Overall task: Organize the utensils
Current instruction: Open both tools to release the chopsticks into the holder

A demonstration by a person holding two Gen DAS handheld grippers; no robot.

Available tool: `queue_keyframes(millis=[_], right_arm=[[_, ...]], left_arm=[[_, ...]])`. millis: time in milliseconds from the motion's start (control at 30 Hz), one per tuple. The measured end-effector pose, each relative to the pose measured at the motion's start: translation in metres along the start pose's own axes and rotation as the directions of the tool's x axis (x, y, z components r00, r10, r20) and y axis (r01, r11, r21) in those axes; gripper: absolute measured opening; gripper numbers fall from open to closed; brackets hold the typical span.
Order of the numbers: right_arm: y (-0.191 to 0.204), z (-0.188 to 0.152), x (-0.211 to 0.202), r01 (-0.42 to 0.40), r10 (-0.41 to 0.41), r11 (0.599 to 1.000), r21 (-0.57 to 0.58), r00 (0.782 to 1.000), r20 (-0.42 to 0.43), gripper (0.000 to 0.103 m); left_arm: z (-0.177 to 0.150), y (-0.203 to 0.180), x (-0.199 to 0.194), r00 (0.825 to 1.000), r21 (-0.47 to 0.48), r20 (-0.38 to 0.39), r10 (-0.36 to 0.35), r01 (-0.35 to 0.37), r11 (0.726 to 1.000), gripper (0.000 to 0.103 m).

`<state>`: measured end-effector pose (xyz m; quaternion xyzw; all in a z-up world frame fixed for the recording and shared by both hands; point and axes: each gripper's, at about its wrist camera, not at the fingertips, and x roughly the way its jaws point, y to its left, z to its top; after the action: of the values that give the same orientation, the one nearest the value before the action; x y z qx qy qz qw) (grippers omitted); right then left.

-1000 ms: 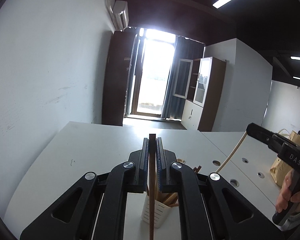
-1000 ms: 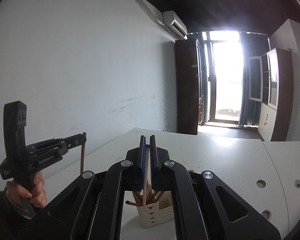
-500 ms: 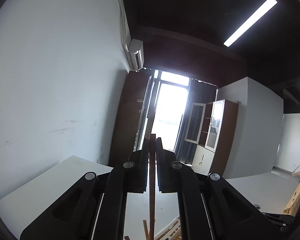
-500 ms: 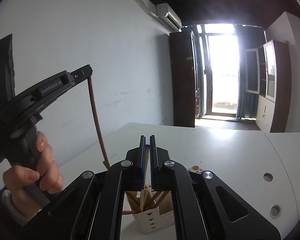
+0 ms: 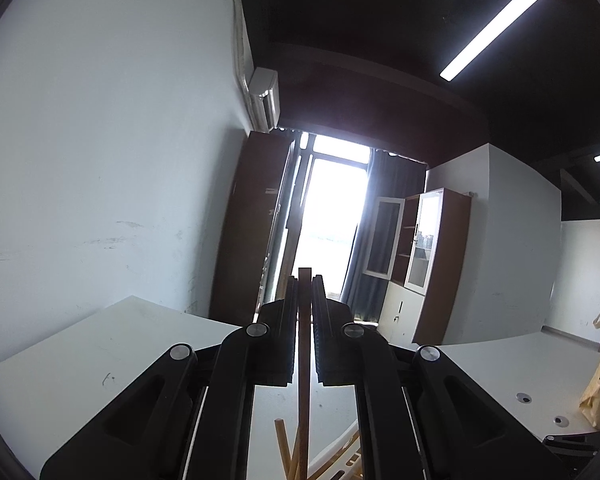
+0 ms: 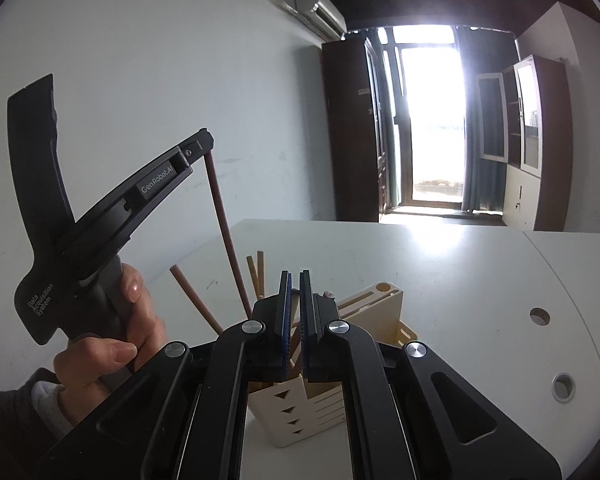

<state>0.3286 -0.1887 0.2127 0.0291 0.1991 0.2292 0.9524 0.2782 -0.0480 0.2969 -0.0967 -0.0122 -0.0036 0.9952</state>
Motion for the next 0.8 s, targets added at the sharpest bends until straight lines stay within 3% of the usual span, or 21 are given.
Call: queue_keyframes(millis=[167, 400, 600, 700, 800], right_arm=[[0.002, -0.012, 0.004, -0.014, 0.013, 1.000, -0.006, 1.000, -0.026, 0.005], [-0.001, -0.036, 0.016, -0.045, 0.044, 0.999, -0.009, 0.997, -0.068, 0.005], [-0.001, -0.046, 0.029, -0.066, 0.066, 0.998, 0.004, 0.995, -0.072, 0.005], [-0.003, -0.046, 0.027, -0.081, 0.082, 0.997, 0.018, 0.995, -0.062, 0.005], [-0.003, -0.044, 0.026, -0.095, 0.097, 0.995, 0.026, 0.994, -0.059, 0.005]], left_arm=[[-0.019, 0.009, 0.007, 0.995, -0.024, -0.077, -0.068, 0.067, 0.997, 0.006], [-0.050, 0.016, 0.003, 0.985, -0.009, -0.128, -0.116, 0.115, 0.993, 0.007], [-0.074, 0.023, 0.004, 0.977, 0.001, -0.184, -0.108, 0.110, 0.994, 0.007], [-0.079, 0.035, 0.001, 0.978, -0.052, -0.182, -0.098, 0.090, 0.995, 0.007], [-0.082, 0.036, -0.002, 0.978, -0.018, -0.187, -0.091, 0.089, 0.996, 0.007]])
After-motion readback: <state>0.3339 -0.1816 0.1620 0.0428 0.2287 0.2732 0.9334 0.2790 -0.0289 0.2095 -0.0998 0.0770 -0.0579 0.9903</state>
